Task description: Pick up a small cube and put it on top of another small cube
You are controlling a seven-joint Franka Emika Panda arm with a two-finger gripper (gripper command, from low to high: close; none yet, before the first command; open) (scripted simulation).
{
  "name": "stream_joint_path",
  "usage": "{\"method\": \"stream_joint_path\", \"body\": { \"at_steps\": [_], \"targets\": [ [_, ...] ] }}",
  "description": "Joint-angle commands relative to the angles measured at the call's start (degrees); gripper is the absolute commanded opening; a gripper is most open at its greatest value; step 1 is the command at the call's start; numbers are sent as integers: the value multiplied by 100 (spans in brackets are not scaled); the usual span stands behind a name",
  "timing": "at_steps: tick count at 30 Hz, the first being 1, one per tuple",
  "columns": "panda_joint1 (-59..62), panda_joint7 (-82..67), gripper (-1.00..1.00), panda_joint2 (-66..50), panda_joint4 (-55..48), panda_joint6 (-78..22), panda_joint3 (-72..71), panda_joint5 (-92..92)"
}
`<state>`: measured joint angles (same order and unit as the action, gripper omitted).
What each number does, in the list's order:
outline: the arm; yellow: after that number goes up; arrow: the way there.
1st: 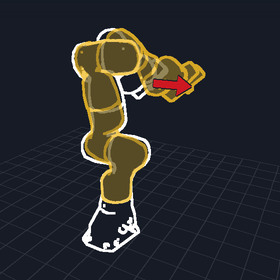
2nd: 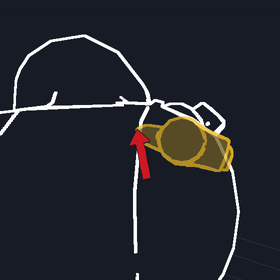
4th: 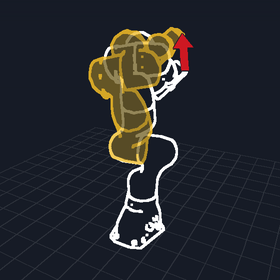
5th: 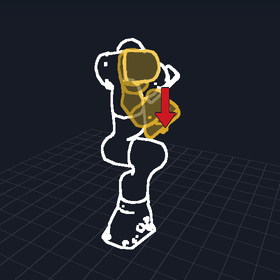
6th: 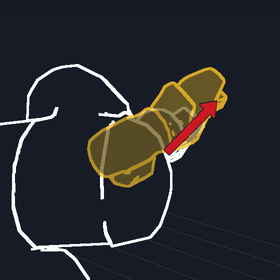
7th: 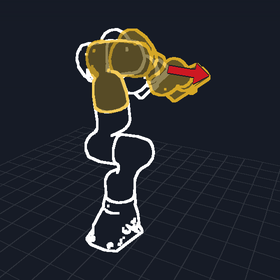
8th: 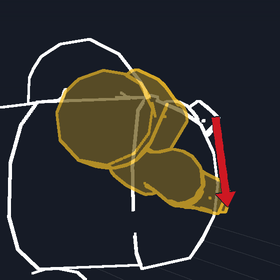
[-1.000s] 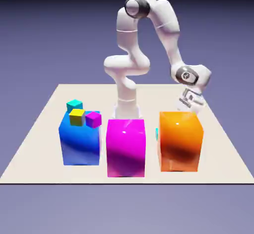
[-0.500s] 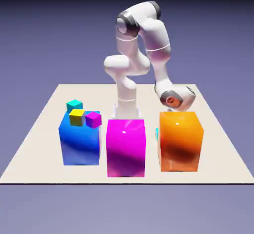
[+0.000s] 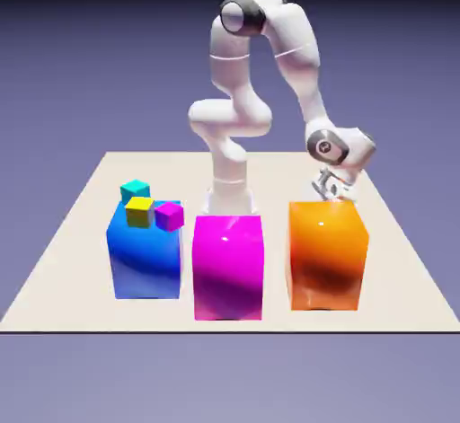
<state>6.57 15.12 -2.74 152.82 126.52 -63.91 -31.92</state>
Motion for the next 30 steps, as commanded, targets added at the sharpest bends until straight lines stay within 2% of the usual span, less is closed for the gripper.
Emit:
{"method": "stream_joint_path", "body": {
  "at_steps": [1,14,30],
  "targets": [
    [28,-239,-100,23,-111,-156,-94,-47],
    [603,-3271,-100,328,-2059,-2706,-803,-181],
    [3341,-560,-100,136,-3860,-3938,2519,1306]
  ]
}}
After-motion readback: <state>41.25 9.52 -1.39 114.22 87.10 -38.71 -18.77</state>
